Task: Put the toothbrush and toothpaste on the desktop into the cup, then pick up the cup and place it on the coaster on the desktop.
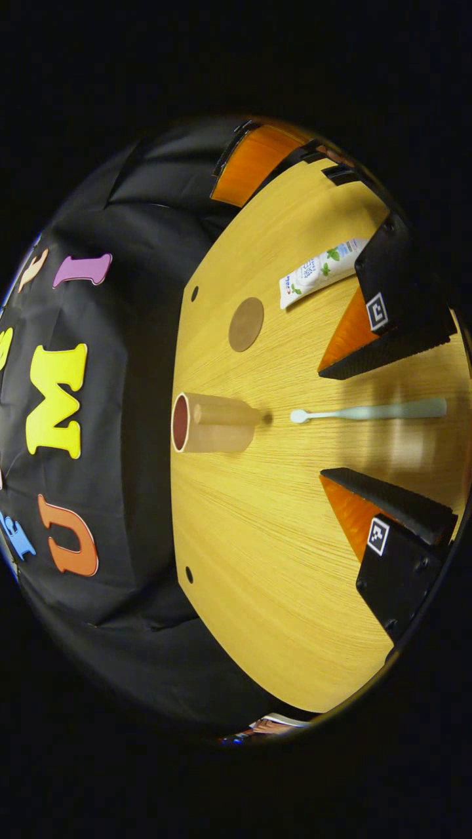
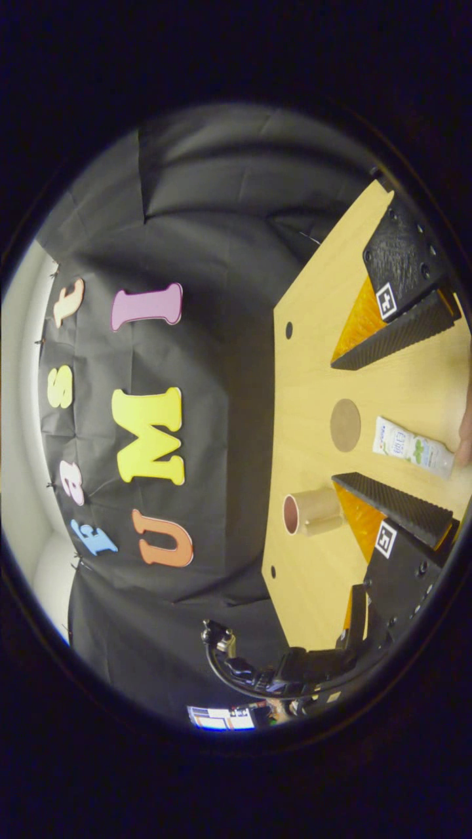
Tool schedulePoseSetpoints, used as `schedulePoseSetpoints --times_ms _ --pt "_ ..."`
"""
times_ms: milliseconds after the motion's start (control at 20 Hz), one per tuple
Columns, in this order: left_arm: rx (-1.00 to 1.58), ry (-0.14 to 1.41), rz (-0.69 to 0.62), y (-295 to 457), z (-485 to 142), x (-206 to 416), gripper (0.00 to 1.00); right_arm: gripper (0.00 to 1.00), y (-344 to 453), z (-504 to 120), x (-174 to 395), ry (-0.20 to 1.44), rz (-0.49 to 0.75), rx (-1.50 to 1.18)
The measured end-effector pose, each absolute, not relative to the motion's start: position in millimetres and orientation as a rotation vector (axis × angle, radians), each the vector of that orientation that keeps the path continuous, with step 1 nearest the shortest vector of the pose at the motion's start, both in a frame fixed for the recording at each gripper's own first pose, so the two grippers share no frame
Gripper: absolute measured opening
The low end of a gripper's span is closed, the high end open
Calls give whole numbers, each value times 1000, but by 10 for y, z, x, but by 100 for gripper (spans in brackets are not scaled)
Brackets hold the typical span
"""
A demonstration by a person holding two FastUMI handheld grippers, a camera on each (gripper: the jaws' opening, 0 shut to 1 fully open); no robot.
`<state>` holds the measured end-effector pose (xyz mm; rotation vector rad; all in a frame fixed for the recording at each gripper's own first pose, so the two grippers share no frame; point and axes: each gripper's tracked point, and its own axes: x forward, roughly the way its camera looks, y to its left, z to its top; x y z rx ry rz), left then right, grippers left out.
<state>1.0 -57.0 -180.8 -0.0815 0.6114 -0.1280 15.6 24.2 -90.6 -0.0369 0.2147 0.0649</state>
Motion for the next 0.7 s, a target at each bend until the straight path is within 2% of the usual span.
schedulePoseSetpoints --times_ms 300,350,550,600,650,700 --pt "-79 703 -149 -670 -2031 -66 68 95 257 -1104 169 279 56 -49" --pt "-77 696 -145 -654 -2012 -50 71 95 271 -1124 165 287 60 -57" --pt "-75 702 -154 -662 -2007 -62 51 97 360 -1250 134 324 82 -88" --pt "-66 703 -144 -634 -2023 -57 55 95 383 -1273 128 330 89 -90" --pt "-59 705 -128 -590 -2025 -52 45 95 399 -1278 132 333 90 -96" --pt "-58 707 -114 -556 -2050 -34 29 97 402 -1292 134 337 89 -103"
